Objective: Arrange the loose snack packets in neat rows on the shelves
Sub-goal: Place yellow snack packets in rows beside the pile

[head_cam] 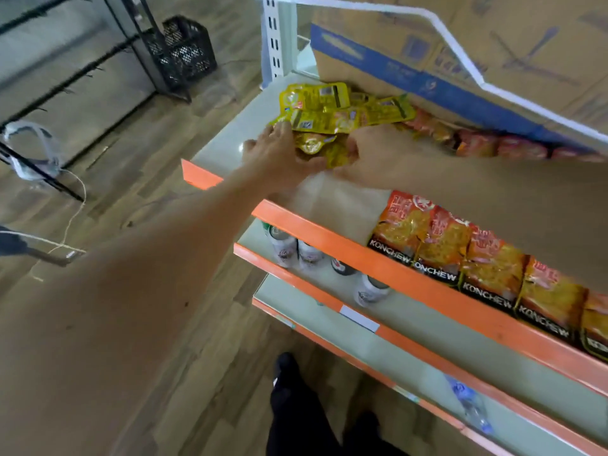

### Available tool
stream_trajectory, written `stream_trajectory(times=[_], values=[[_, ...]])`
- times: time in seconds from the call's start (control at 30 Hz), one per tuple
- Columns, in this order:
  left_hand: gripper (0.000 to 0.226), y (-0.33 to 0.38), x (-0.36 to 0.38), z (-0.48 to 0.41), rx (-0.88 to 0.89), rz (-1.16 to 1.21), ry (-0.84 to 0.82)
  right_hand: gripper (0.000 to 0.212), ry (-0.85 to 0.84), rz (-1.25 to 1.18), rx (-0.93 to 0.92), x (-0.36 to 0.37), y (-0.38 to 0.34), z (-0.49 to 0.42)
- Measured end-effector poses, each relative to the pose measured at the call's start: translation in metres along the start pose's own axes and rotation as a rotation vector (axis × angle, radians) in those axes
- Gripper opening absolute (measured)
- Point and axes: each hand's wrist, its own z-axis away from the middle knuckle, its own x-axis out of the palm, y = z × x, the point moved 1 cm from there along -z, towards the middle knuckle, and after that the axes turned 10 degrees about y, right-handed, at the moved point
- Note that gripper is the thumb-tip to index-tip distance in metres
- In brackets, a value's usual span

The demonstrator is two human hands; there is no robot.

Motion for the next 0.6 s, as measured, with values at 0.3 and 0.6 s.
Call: stream_trajectory(times=[0.3,0.6], values=[[0.062,0.014,-0.02,0.02,0.208,-0.049,0.127,0.053,-0.04,0.052,0.066,0.004,-0.001,-0.003],[0.037,-0.002,-0.041,0.051,0.098,0.521,0.356,0.023,0.132,-0.083,-0.129,-0.026,0.019,0.045]])
